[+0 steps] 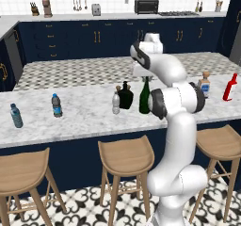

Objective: Move the plastic bottles in the middle to the plastics group, and the glass bottles in the middle to the glass group.

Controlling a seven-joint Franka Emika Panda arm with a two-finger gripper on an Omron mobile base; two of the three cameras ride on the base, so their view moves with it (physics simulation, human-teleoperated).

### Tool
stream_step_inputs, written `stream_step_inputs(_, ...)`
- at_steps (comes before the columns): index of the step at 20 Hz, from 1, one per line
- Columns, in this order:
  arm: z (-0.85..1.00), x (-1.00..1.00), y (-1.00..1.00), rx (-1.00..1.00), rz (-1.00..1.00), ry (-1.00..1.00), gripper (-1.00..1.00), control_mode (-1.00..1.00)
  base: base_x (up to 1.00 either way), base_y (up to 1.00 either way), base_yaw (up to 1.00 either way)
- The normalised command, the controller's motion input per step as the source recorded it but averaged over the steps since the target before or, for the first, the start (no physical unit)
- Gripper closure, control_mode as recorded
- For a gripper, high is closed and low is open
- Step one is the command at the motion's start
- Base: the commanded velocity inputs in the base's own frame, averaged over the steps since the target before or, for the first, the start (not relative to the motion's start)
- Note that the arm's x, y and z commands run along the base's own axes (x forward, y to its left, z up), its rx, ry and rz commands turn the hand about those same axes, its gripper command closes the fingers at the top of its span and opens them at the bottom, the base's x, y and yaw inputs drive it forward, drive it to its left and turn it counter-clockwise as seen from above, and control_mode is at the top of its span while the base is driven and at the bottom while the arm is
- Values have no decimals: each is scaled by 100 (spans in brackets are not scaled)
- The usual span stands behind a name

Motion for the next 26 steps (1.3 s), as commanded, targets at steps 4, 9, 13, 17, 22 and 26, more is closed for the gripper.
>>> stream_step_inputs(4,0,-31,-100,0,-1,6,100,-100,0,0,0)
stream_step_inputs(9,0,-21,-100,0,0,4,100,-100,0,0,0)
stream_step_inputs(13,0,-6,-94,0,0,3,100,-100,0,0,0)
stream_step_inputs(17,0,0,-87,0,-1,1,100,-100,0,0,0)
stream_step_inputs(22,4,10,-84,0,0,0,100,-100,0,0,0)
stream_step_inputs(26,9,6,-86,0,0,1,100,-100,0,0,0)
